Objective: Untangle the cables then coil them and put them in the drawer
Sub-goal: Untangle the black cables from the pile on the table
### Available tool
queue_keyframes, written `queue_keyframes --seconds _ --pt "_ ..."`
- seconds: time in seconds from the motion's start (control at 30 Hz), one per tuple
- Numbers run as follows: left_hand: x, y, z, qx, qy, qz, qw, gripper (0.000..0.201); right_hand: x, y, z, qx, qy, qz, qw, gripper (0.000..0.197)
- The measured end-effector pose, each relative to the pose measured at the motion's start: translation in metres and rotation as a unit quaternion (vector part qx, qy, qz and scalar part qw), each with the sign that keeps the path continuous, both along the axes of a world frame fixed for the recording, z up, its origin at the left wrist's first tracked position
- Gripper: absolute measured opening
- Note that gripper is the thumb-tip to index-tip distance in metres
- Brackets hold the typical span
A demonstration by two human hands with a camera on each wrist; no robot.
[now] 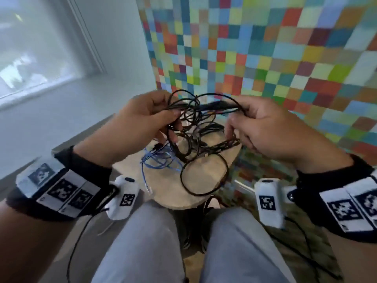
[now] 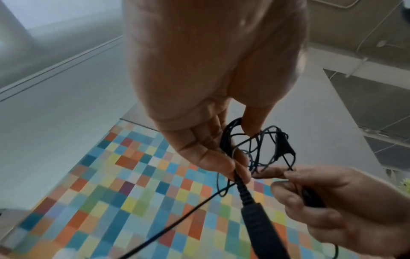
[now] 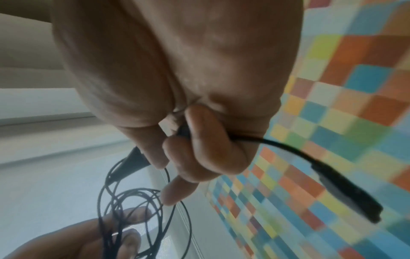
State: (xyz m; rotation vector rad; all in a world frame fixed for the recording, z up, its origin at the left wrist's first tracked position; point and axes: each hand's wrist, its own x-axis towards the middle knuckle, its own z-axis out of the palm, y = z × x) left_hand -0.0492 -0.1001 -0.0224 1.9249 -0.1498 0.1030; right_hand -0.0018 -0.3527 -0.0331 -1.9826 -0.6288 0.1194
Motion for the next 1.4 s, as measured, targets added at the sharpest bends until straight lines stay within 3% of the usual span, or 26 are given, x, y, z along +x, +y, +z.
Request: queue_keyframes --seconds 0.1,0.2,0.33,0.47,0.63,0.8,0.93,1.17,1.4 --pt "0.014 0.001 0.021 -0.077 -0.027 0.048 0.995 0.024 0.018 0.018 0.031 0.033 -0.018 -0.031 0.999 0.012" --pt "0.011 0.001 0.024 -0.2 -0.039 0.095 0.974 0.034 0.011 0.032 0.026 0.103 0.016 -0.053 0.993 0.013" --pt "-0.008 -0.004 -0.006 -0.252 -0.048 0.101 0.961 0.022 -0.018 0.04 -0.004 0.2 0.079 -0.049 0.975 0.017" --pt "-0.022 -0.01 -0.036 -0.289 -0.037 0.096 0.952 0.019 -0.016 0.044 -0.009 0.12 0.077 -0.035 0.989 0.025" --pt "-0.018 0.01 -0.038 -0.173 -0.088 0.113 0.974 0.016 0.005 0.065 0.028 -0.063 -0.033 -0.002 0.997 0.031" --pt "-0.011 0.05 -0.028 -0.134 -0.095 0.161 0.973 0.013 0.01 0.102 0.036 -0.168 -0.082 0.038 0.982 0.037" --pt "-0.003 0.081 -0.017 -0.087 -0.073 0.151 0.982 0.013 0.014 0.125 0.042 -0.193 -0.084 0.041 0.977 0.043" --pt "0.011 0.125 0.0 0.011 -0.097 0.132 0.986 0.016 0.023 0.155 0.042 -0.248 -0.056 0.048 0.966 0.029" --pt "0.025 0.143 -0.012 0.012 -0.078 0.126 0.989 0.015 0.036 0.179 0.032 -0.242 -0.063 0.033 0.968 0.027"
